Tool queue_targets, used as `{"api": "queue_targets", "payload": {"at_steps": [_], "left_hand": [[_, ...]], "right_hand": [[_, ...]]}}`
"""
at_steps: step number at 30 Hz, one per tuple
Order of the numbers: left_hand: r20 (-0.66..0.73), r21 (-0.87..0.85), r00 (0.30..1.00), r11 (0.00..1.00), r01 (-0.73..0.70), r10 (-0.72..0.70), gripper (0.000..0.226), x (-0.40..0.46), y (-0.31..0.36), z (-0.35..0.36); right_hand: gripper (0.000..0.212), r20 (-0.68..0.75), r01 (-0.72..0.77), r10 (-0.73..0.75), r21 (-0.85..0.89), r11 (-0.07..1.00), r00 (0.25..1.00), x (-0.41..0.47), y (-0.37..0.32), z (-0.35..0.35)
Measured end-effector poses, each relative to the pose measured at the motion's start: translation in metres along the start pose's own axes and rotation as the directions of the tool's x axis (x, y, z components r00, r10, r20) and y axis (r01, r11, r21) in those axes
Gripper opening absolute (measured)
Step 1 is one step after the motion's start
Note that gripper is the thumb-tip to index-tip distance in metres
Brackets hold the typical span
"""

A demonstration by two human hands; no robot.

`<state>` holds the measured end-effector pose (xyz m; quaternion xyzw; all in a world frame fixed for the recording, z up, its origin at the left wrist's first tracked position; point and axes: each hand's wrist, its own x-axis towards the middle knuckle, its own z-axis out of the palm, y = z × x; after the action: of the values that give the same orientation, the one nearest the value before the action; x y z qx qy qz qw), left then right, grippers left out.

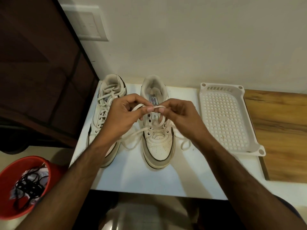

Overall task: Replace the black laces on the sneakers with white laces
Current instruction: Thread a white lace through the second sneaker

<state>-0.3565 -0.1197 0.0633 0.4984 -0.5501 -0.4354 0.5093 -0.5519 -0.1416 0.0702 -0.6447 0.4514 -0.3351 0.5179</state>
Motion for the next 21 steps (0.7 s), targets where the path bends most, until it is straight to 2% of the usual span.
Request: {"api": "queue_targets", "payload": {"at_steps": [5, 8, 10, 13, 15, 17, 19, 20, 21], "left_hand": [[-0.017, -0.049, 0.997, 0.996, 0.073, -0.074, 0.01, 0.005, -0.007, -0.019], [-0.051, -0.209, 0.996, 0.976, 0.064, -0.076, 0.008, 0.005, -0.007, -0.023], [-0.092, -0.374, 0.992, 0.927, 0.045, -0.086, 0.01, 0.006, -0.004, -0.023], [-0.151, -0.533, 0.983, 0.846, 0.006, -0.103, 0.017, 0.008, -0.003, -0.025], [-0.197, -0.554, 0.975, 0.832, -0.026, -0.101, 0.017, 0.008, -0.001, -0.027], [-0.23, -0.542, 0.97, 0.838, -0.061, -0.078, 0.019, 0.008, 0.0, -0.026], [-0.212, -0.548, 0.976, 0.832, -0.084, -0.041, 0.014, 0.007, 0.002, -0.024], [-0.183, -0.549, 0.983, 0.832, -0.079, -0.027, 0.012, 0.007, 0.003, -0.022], [-0.152, -0.537, 0.988, 0.841, -0.068, -0.017, 0.009, 0.006, 0.005, -0.02]], "right_hand": [[0.013, -0.204, -0.036, 0.061, 0.127, 0.991, 0.977, 0.002, 0.007, -0.025], [0.015, -0.184, -0.049, 0.071, 0.122, 0.991, 0.98, 0.002, 0.01, -0.029], [0.014, -0.085, -0.053, 0.063, 0.114, 0.992, 0.994, 0.0, 0.007, -0.023], [0.011, 0.177, -0.087, 0.062, 0.135, 0.987, 0.982, -0.005, 0.002, -0.011], [0.017, 0.388, -0.121, 0.082, 0.077, 0.99, 0.918, -0.007, 0.001, -0.004], [0.026, 0.564, -0.138, 0.104, 0.018, 0.99, 0.819, -0.011, 0.001, 0.002], [0.031, 0.636, -0.146, 0.126, -0.021, 0.989, 0.761, -0.013, 0.0, 0.002], [0.028, 0.618, -0.146, 0.138, -0.037, 0.989, 0.774, -0.013, -0.002, -0.001], [0.024, 0.555, -0.149, 0.149, -0.047, 0.988, 0.818, -0.012, -0.004, -0.005]]}}
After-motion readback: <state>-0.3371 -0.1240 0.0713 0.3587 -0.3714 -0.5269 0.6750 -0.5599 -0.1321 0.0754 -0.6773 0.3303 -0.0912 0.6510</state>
